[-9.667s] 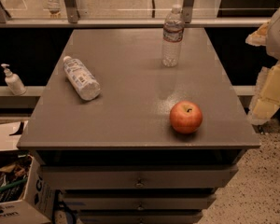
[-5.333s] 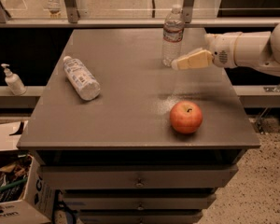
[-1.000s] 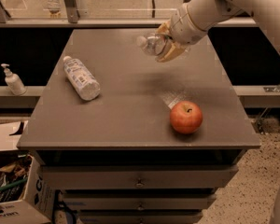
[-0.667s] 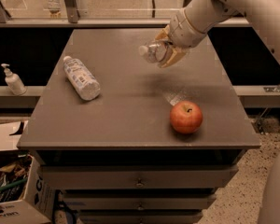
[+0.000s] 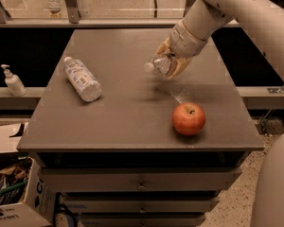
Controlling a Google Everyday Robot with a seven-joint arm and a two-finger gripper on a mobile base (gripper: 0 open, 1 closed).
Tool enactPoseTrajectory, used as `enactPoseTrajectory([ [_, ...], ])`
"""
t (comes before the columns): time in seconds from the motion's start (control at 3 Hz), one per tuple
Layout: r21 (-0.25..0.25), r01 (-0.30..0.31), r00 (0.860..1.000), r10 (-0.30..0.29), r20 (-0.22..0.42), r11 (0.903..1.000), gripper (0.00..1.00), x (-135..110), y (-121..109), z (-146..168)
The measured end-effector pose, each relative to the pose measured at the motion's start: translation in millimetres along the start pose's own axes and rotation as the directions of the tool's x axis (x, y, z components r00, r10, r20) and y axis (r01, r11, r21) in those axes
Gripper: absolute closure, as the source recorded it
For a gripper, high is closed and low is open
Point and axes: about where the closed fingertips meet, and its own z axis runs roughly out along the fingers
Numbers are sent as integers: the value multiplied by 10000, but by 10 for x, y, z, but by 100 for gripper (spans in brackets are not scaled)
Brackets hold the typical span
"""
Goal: Knock water bottle over
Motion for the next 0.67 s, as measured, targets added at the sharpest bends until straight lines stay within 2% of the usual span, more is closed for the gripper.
enactPoseTrajectory([
  [0.33, -519, 455, 9989, -461, -98, 9976, 87, 0, 92, 93],
  [0.67, -906, 833, 9962, -853, -185, 9924, 68, -16, 143, 148],
])
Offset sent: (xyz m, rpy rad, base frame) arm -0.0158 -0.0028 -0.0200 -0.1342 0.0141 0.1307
